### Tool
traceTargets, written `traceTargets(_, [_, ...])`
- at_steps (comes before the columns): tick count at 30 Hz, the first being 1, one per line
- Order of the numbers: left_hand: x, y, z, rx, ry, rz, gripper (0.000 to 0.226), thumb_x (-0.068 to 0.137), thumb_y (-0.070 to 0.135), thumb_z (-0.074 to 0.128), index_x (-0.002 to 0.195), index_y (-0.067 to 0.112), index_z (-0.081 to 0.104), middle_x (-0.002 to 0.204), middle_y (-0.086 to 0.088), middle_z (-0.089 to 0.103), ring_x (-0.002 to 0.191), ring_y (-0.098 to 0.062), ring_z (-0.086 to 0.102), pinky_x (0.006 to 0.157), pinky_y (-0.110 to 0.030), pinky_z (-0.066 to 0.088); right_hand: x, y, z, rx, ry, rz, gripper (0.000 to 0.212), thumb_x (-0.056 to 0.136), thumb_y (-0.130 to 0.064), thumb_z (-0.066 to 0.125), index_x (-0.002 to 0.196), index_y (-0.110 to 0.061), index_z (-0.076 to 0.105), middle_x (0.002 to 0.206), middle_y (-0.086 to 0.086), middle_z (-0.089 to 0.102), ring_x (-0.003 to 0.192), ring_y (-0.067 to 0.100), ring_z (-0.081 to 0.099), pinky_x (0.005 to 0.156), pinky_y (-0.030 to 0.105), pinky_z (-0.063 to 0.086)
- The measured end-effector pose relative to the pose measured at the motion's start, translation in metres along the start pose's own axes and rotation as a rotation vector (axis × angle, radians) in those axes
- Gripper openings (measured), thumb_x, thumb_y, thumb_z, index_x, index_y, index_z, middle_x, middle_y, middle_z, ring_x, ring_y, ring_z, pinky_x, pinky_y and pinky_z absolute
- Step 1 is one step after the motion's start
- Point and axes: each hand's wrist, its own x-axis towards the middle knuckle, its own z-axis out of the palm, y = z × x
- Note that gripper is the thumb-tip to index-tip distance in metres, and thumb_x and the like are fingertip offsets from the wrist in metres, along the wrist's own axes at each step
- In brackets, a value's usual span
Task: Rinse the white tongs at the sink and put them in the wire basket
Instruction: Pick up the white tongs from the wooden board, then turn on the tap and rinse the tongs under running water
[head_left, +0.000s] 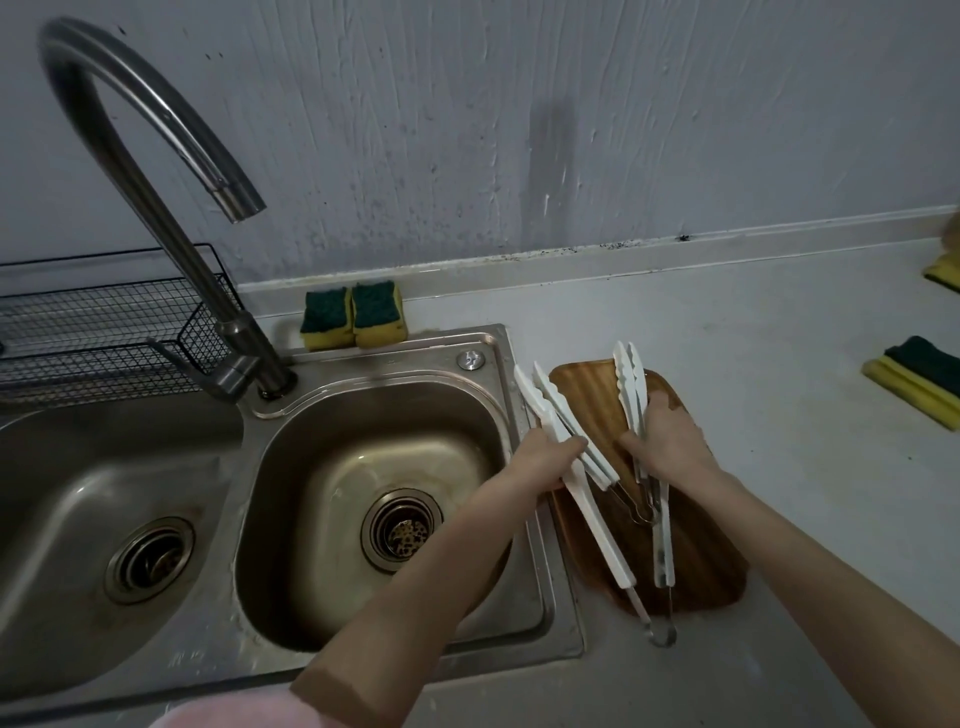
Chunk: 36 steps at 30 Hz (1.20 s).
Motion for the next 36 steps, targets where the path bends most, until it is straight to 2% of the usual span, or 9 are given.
traceTargets(6, [0.006, -0.007, -0.005, -0.107, 0.038, -0.018, 0.066, 0.075, 0.035, 0.062, 0.133, 0.012, 0.043, 0.123, -0.012, 0.062, 0.106, -0.024, 0.062, 0.093, -0.039, 0.050, 0.000, -0.017, -0.001, 0.186, -0.025, -0.070, 0.057, 0.085, -0.015, 0.056, 0.134, -0.001, 0.032, 0.107, 0.022, 0.060, 0.088, 0.035, 0.062, 0.069, 0.032, 0.044])
traceTargets(8, [0.007, -0.009, -0.010, -0.201, 0.032, -0.007, 0.049, 0.081, 0.026, 0.060, 0.126, 0.009, 0.049, 0.109, -0.010, 0.068, 0.097, -0.019, 0.065, 0.088, -0.035, 0.052, 0.002, -0.021, -0.002, 0.227, -0.029, -0.111, 0.056, 0.084, -0.015, 0.056, 0.134, -0.005, 0.033, 0.096, 0.015, 0.058, 0.076, 0.028, 0.057, 0.067, 0.031, 0.044])
traceTargets(12, [0.007, -0.014, -0.022, -0.416, -0.043, 0.031, 0.014, 0.090, 0.018, 0.054, 0.103, 0.012, 0.053, 0.056, 0.006, 0.060, 0.042, -0.002, 0.059, 0.051, -0.020, 0.049, 0.000, -0.028, 0.000, 0.304, -0.047, -0.155, 0.042, 0.084, -0.016, 0.055, 0.124, -0.005, 0.045, 0.089, 0.008, 0.059, 0.072, 0.022, 0.058, 0.059, 0.027, 0.044])
traceTargets(17, [0.000, -0.012, -0.040, -0.508, 0.012, 0.052, 0.015, 0.091, 0.016, 0.053, 0.077, 0.010, 0.055, 0.041, 0.004, 0.055, 0.029, -0.005, 0.048, 0.038, -0.018, 0.041, -0.007, -0.054, 0.002, 0.568, -0.087, -0.144, 0.038, 0.086, -0.015, 0.053, 0.123, -0.008, 0.047, 0.084, -0.003, 0.057, 0.070, 0.008, 0.056, 0.058, 0.020, 0.042])
traceTargets(22, [-0.007, -0.014, -0.066, -0.594, 0.073, 0.001, 0.018, 0.083, 0.005, 0.049, 0.066, 0.007, 0.055, 0.055, -0.005, 0.056, 0.047, -0.013, 0.053, 0.050, -0.022, 0.046, -0.014, -0.086, 0.007, 0.763, -0.249, -0.122, 0.053, 0.090, -0.016, 0.047, 0.141, -0.012, 0.032, 0.119, 0.004, 0.052, 0.090, 0.012, 0.055, 0.076, 0.024, 0.041])
traceTargets(25, [-0.014, -0.015, -0.085, -0.652, 0.114, 0.060, 0.017, 0.086, 0.004, 0.050, 0.071, 0.010, 0.055, 0.050, 0.003, 0.060, 0.057, -0.009, 0.060, 0.052, -0.021, 0.050, -0.017, -0.108, 0.014, 0.760, -0.265, -0.172, 0.051, 0.088, -0.014, 0.052, 0.137, -0.009, 0.036, 0.106, 0.004, 0.055, 0.083, 0.013, 0.059, 0.072, 0.026, 0.049])
traceTargets(28, [-0.022, -0.018, -0.109, -0.653, 0.221, 0.120, 0.010, 0.089, 0.006, 0.050, 0.083, 0.013, 0.054, 0.063, 0.001, 0.058, 0.065, -0.010, 0.056, 0.058, -0.023, 0.049, -0.018, -0.125, 0.023, 0.715, -0.295, -0.203, 0.057, 0.085, -0.019, 0.061, 0.137, -0.014, 0.039, 0.119, 0.008, 0.059, 0.106, 0.025, 0.061, 0.095, 0.038, 0.049])
traceTargets(33, [-0.027, -0.027, -0.145, -0.587, 0.305, 0.180, 0.024, 0.085, 0.003, 0.051, 0.106, 0.014, 0.053, 0.070, -0.004, 0.053, 0.064, -0.013, 0.053, 0.061, -0.027, 0.047, -0.023, -0.147, 0.044, 0.752, -0.331, -0.203, 0.055, 0.081, -0.028, 0.067, 0.130, -0.015, 0.046, 0.114, 0.007, 0.061, 0.106, 0.023, 0.060, 0.097, 0.040, 0.048])
traceTargets(36, [-0.032, -0.033, -0.162, -0.625, 0.319, 0.199, 0.017, 0.086, 0.004, 0.052, 0.097, 0.018, 0.053, 0.071, -0.005, 0.054, 0.066, -0.013, 0.054, 0.065, -0.026, 0.050, -0.026, -0.157, 0.055, 0.877, -0.389, -0.173, 0.025, 0.080, -0.024, 0.068, 0.102, -0.015, 0.060, 0.099, 0.007, 0.067, 0.092, 0.022, 0.065, 0.084, 0.035, 0.055])
